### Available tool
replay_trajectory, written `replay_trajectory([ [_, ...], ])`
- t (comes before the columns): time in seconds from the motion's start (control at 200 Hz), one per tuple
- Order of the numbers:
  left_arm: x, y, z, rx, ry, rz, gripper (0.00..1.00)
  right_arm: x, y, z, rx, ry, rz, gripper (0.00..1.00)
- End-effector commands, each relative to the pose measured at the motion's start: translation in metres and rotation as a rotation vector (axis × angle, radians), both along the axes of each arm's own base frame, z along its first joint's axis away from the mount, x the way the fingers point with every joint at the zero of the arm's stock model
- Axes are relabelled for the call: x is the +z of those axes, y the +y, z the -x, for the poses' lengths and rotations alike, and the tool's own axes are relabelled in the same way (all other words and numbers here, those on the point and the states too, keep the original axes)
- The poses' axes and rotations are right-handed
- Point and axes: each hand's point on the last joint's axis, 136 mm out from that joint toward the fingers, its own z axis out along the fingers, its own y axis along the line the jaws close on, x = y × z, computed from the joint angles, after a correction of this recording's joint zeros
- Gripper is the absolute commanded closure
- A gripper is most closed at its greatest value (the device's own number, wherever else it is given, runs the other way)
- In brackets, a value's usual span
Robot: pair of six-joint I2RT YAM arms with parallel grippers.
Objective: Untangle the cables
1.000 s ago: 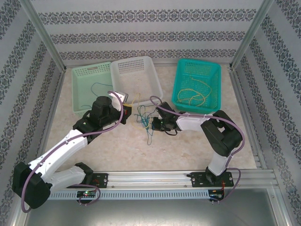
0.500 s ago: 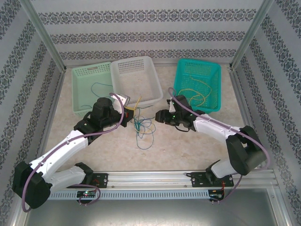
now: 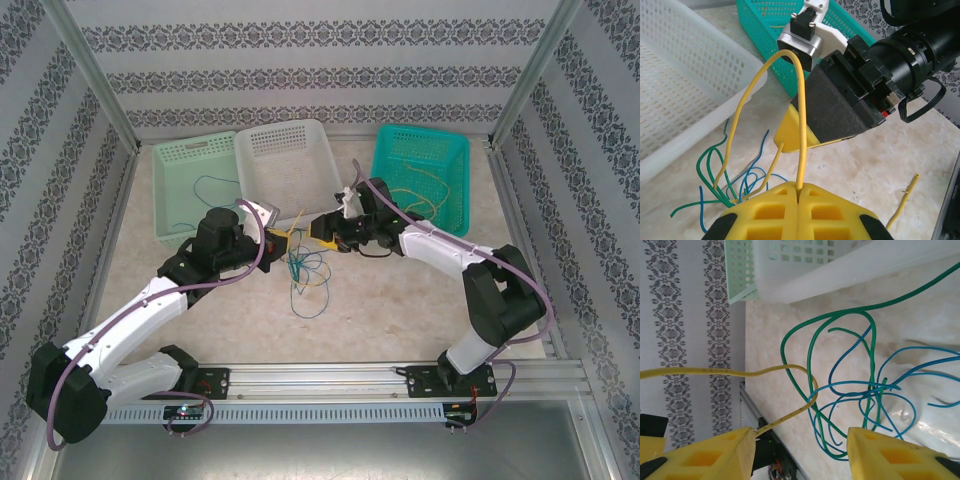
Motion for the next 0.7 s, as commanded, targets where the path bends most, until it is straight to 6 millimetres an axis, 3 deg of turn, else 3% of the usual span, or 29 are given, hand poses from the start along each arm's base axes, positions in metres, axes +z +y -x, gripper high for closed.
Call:
replay_trajectory([
  [0.0, 0.008, 0.000, -0.001, -0.023, -0.060, 0.010, 1.00, 0.007, 0.012, 0.007, 0.051, 0.068, -0.062, 0.50],
  [0.16, 0.007, 0.001, 0.000, -0.028, -0.066, -0.002, 1.00, 0.000, 0.010, 0.005, 0.035, 0.113, -0.057, 0.49],
  [0.525, 0.001, 0.006, 0.001, -0.009, -0.069, -0.020, 1.00, 0.003, -0.007, -0.003, -0.027, 0.135, -0.111, 0.51],
  [0.694, 0.003, 0.007, 0.001, -0.009, -0.073, -0.023, 1.00, 0.003, -0.005, -0.008, -0.031, 0.146, -0.126, 0.52],
])
